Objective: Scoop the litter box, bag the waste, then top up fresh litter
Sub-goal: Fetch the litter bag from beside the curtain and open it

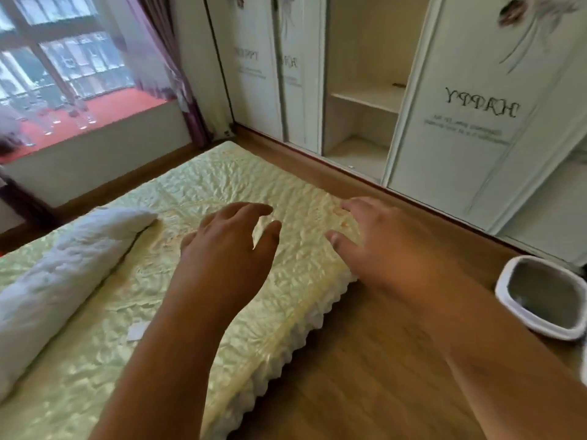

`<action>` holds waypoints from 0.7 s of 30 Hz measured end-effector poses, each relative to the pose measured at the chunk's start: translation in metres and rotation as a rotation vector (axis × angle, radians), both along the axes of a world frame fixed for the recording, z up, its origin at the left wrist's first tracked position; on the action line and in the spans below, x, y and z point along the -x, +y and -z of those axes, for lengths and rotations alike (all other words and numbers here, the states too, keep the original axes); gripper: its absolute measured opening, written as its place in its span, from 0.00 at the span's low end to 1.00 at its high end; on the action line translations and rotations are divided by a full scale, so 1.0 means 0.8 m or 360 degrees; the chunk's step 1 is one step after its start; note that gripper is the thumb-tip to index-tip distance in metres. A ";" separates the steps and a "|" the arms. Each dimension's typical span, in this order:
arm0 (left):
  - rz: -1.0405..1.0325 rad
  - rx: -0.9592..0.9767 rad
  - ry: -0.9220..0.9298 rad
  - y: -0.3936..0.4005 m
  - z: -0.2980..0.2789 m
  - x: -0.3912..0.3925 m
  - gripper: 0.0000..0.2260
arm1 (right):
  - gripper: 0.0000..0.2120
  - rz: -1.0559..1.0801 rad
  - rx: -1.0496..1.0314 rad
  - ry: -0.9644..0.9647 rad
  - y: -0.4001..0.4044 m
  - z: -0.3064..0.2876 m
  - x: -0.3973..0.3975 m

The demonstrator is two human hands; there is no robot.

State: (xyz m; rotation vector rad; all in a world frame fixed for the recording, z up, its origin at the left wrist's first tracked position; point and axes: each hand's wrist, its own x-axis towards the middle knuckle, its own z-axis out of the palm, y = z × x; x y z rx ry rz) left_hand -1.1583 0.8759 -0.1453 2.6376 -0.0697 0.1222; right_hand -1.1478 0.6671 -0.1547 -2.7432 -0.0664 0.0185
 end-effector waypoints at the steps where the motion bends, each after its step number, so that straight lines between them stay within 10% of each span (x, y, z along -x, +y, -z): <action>1: 0.0067 -0.0014 0.0009 -0.020 0.002 -0.004 0.20 | 0.31 0.0064 -0.0020 0.0028 -0.022 0.000 0.007; 21: 0.0739 -0.0224 0.0156 -0.384 0.033 0.037 0.20 | 0.31 0.0686 -0.0017 0.0183 -0.368 0.029 0.168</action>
